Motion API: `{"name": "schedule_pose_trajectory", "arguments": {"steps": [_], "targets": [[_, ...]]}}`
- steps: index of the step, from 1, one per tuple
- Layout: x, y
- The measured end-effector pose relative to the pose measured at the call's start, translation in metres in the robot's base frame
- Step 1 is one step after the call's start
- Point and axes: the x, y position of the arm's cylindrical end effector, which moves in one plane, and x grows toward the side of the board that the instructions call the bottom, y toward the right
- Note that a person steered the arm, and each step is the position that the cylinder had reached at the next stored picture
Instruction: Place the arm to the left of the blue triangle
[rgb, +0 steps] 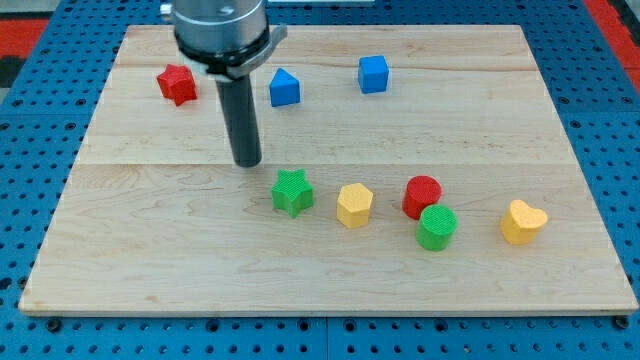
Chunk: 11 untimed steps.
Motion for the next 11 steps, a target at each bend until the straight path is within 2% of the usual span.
{"name": "schedule_pose_trajectory", "arguments": {"steps": [2, 3, 4, 6, 7, 8, 9, 11], "targets": [[0.042, 0.137], [0.037, 0.093], [0.014, 0.053], [-0.056, -0.018], [-0.075, -0.002], [-0.075, -0.008], [-0.074, -0.047], [-0.154, -0.057]]}}
